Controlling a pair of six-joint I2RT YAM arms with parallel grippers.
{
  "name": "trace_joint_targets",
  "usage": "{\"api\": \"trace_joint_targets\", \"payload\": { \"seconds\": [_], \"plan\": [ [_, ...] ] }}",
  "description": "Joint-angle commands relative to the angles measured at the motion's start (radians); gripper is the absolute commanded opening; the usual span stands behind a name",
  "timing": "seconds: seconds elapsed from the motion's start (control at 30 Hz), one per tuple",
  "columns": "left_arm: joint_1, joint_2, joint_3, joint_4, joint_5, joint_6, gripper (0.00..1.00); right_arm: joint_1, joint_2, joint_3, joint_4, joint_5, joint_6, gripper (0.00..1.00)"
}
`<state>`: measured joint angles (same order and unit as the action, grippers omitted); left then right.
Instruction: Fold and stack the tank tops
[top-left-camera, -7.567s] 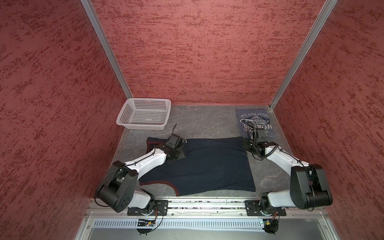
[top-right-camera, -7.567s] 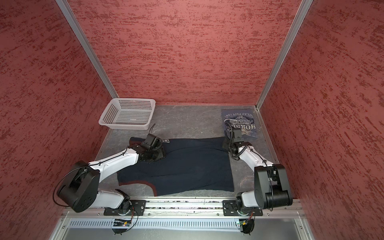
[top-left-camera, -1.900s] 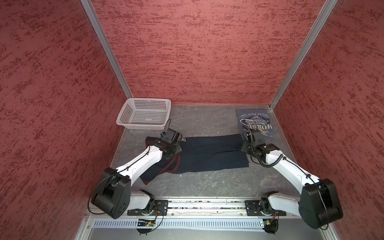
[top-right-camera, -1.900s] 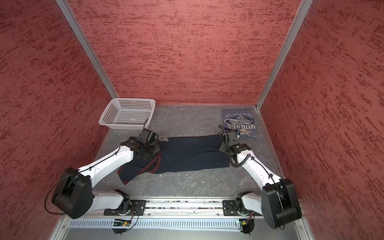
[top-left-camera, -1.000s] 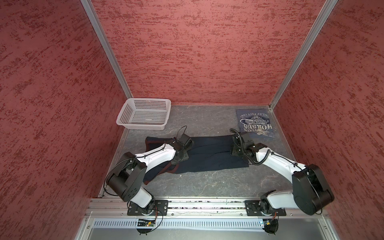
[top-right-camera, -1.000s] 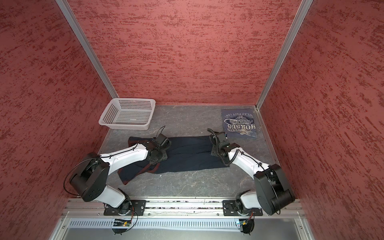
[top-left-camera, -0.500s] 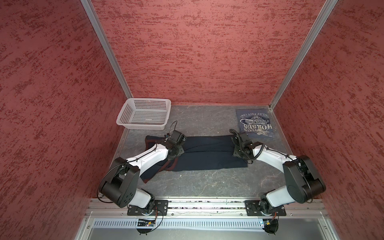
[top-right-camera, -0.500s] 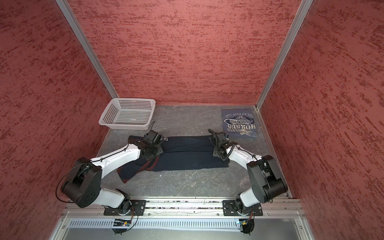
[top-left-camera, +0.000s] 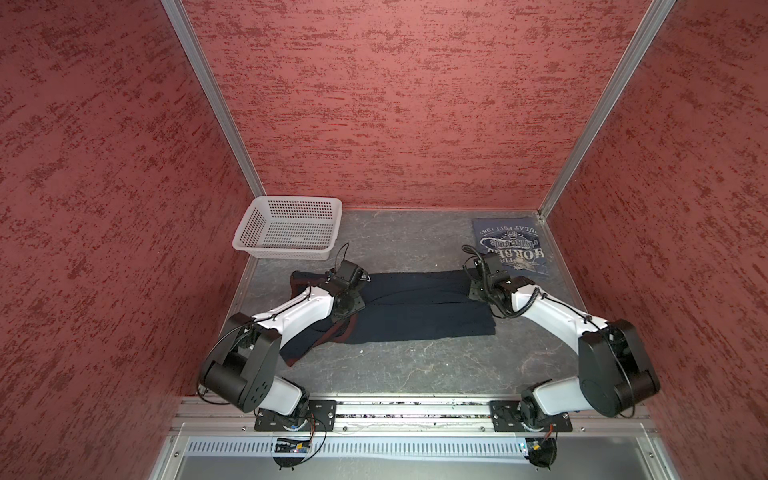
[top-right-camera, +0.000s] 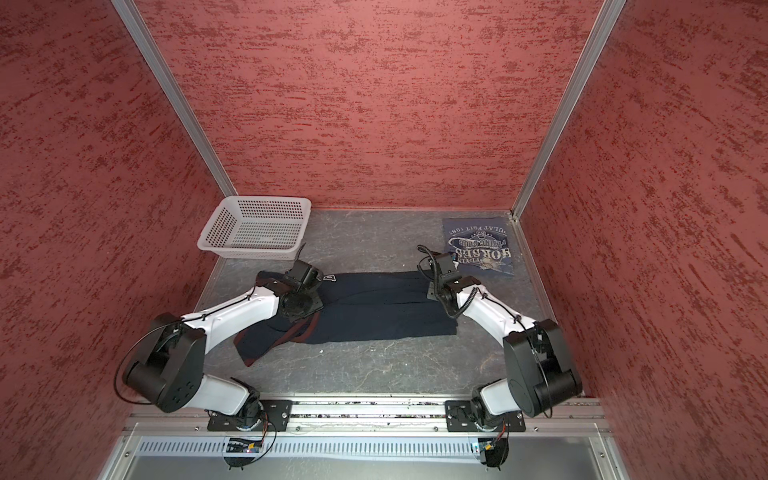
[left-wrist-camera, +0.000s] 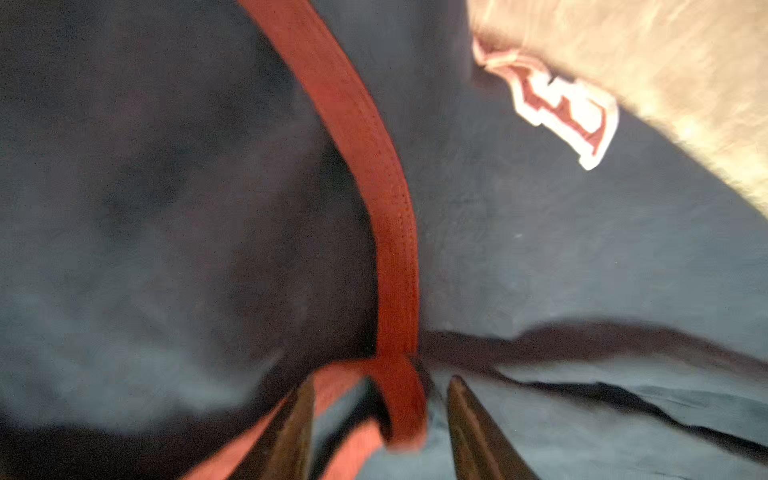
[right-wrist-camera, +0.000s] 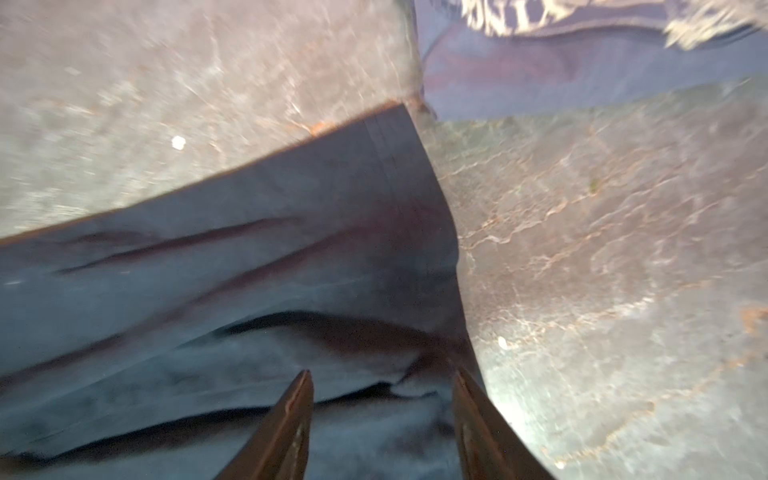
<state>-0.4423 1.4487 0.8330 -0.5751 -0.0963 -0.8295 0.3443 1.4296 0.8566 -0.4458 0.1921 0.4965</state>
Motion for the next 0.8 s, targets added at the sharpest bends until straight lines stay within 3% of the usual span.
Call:
{"api": "trace_joint_targets", "payload": {
  "seconds": [0.0,0.07,0.27,0.4,0.5,0.63,0.77],
  "plan": [
    [-0.002,-0.112,-0.006,-0.064,-0.035,0.032,0.60,0.018,-0.071,0.010,-0.021,-0.066,-0.001,0.55],
    [-0.008,-0.179,-0.019,-0.109,-0.048,0.032,0.64,0.052,-0.091,-0.004,-0.014,-0.105,0.017,0.55],
    [-0.019,-0.405,-0.104,-0.324,-0.073,-0.028,0.65,0.141,-0.095,-0.058,0.020,-0.171,0.055,0.55],
    [-0.028,-0.594,-0.203,-0.483,-0.091,-0.166,0.63,0.173,-0.091,-0.094,0.073,-0.214,0.065,0.55],
    [-0.136,-0.700,-0.238,-0.554,-0.157,-0.359,0.64,0.174,-0.076,-0.101,0.079,-0.194,0.057,0.55],
    [-0.140,-0.731,-0.319,-0.528,-0.167,-0.502,0.67,0.174,-0.070,-0.090,0.070,-0.170,0.038,0.55],
    [-0.096,-0.717,-0.410,-0.399,-0.150,-0.541,0.67,0.174,-0.083,-0.087,0.054,-0.150,0.019,0.56]
  ]
}}
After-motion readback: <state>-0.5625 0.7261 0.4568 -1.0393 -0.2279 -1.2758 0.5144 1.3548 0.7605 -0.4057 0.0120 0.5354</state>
